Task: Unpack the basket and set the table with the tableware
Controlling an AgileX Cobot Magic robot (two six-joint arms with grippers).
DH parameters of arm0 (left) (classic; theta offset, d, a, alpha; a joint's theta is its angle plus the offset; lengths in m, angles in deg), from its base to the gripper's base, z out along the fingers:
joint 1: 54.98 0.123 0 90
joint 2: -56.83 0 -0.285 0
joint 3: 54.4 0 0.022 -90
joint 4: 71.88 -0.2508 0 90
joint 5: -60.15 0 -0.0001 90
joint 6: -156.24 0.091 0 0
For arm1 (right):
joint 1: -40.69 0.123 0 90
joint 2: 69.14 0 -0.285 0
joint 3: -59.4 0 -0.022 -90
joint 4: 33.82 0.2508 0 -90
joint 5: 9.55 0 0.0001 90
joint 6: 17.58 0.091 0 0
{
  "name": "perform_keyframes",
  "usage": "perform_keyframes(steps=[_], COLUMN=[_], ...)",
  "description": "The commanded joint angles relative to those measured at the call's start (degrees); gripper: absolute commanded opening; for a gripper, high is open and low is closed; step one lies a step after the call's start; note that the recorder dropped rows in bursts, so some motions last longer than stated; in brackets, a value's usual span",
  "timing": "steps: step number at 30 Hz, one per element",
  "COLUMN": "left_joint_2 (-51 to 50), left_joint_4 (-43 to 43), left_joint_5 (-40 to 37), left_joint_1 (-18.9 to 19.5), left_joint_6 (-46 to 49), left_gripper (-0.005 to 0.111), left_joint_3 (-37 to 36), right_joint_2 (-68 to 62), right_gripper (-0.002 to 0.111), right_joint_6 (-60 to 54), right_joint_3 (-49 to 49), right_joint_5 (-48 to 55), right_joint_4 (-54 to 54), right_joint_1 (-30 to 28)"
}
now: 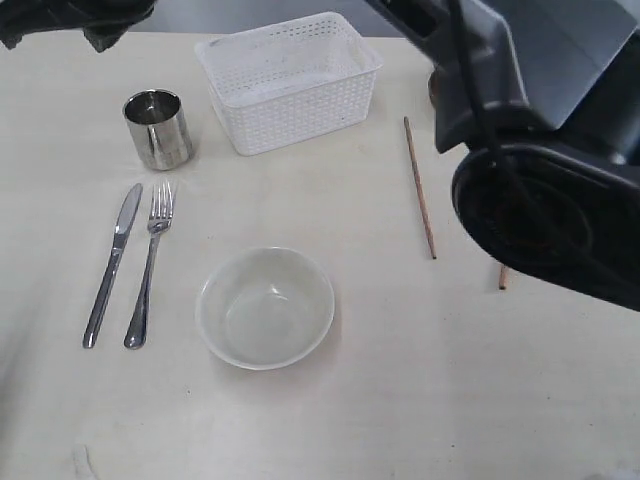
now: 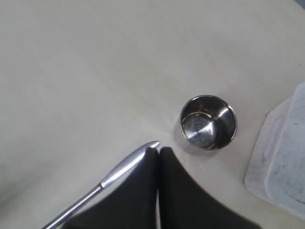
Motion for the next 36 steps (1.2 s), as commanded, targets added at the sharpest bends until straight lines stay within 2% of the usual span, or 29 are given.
perform_keyframes(steps=[1, 9, 12, 17, 20, 24, 26, 29, 33, 36], left_joint_2=[0.15, 0.15, 0.15, 0.15, 0.15, 0.15, 0.15, 0.15, 0.15, 0.15], left_joint_4=[-0.52, -0.52, -0.52, -0.52, -0.52, -0.52, -0.52, -0.52, -0.52, -0.52], left_joint_5=[0.61, 0.61, 0.61, 0.61, 0.61, 0.61, 0.61, 0.61, 0.61, 0.61], left_joint_1=[0.11, 0.11, 0.11, 0.11, 0.11, 0.11, 0.11, 0.11, 0.11, 0.11], left_joint_6=[-0.24, -0.24, -0.24, -0.24, -0.24, -0.24, -0.24, -0.24, -0.24, -0.24], left_gripper=[0.000, 0.000, 0.000, 0.000, 0.000, 0.000, 0.000, 0.000, 0.000, 0.000], left_joint_3=[-0.18, -0.18, -0.18, -0.18, -0.18, -0.18, -0.18, -0.18, -0.18, -0.18], right_joint_2=[4.23, 13.45, 17.37, 27.83, 36.04, 47.84, 51.84, 55.71, 55.76, 54.45], right_gripper=[-0.001, -0.001, -0.001, -0.001, -0.001, -0.001, -0.001, -0.001, -0.001, -0.001], right_joint_6=[-3.59, -4.29, -3.88, -3.35, -3.69, -3.45, -2.85, 6.36, 24.83, 30.86], right_joint_3=[0.46, 0.46, -2.51, -17.42, -31.15, -48.76, -54.38, -62.24, -68.44, -71.25], right_joint_5=[0.08, 1.40, 1.40, -2.19, -9.74, -24.29, -29.08, -31.51, -22.77, -20.06], right_joint_4=[1.94, 6.51, 9.56, 5.86, 0.00, -1.71, -5.10, -18.51, -41.14, -46.08], right_joint_1=[-0.18, -0.18, -0.18, -0.18, -0.33, -0.33, -0.33, -0.33, -0.59, -4.62])
